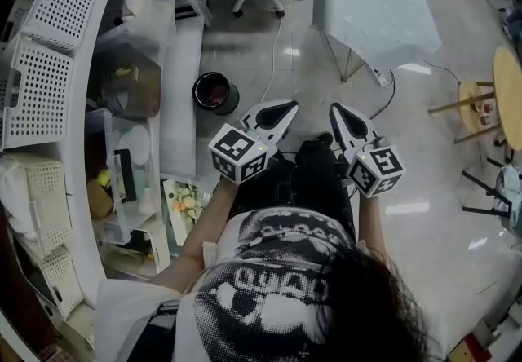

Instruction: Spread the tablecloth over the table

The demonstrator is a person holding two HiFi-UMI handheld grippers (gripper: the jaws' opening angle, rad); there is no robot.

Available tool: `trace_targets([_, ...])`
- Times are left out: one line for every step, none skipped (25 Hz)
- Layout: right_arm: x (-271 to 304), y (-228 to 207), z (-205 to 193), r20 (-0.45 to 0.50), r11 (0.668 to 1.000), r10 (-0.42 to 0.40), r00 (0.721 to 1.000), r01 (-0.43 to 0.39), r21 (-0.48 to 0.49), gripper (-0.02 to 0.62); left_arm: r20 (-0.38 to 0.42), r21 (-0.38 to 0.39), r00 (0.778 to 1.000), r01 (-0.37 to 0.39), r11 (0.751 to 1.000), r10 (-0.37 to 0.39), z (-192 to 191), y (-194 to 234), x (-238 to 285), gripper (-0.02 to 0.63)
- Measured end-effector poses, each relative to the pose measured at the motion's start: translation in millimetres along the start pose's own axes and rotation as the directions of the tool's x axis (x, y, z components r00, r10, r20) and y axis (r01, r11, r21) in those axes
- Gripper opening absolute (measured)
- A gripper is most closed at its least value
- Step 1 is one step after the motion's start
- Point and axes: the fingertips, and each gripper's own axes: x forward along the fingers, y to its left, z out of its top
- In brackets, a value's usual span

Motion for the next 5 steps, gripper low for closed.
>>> trace_targets([-0.1, 1.0, -1.6, 0.001, 1.0, 0.002, 1.0, -0.002, 0.003, -0.005, -0.001, 0.001, 1.0, 0.0, 1.0, 0.0, -1.3, -0.2, -1.1, 0.012])
trace_targets([-0.3, 1.9, -3.0, 0.001, 1.0, 0.004, 1.0, -0.004, 0.007, -0.005, -0.002, 0.0, 1.0, -0.001, 1.0, 0.001, -2.4, -0.3, -1.9, 0.012])
trace_targets([-0.6, 2.5, -4.2, 0.001, 1.0, 0.006, 1.0, -0.006, 0.011, -0.005, -0.003, 0.0, 1.0, -0.003, 1.0, 0.003, -3.2, -0.6, -2.5, 0.012])
trace_targets([-0.9, 3.1, -5.2, 0.0, 1.0, 0.008, 1.0, -0.008, 0.014, -0.005, -0.004, -0.001, 1.0, -0.004, 1.0, 0.004, -4.0, -0.8, -2.9, 0.012])
trace_targets([-1.4, 3.5, -6.1, -0.001, 1.0, 0.01, 1.0, -0.01, 0.018, -0.005, -0.005, -0.002, 1.0, -0.006, 1.0, 0.006, -4.7, -1.2, -3.3, 0.012])
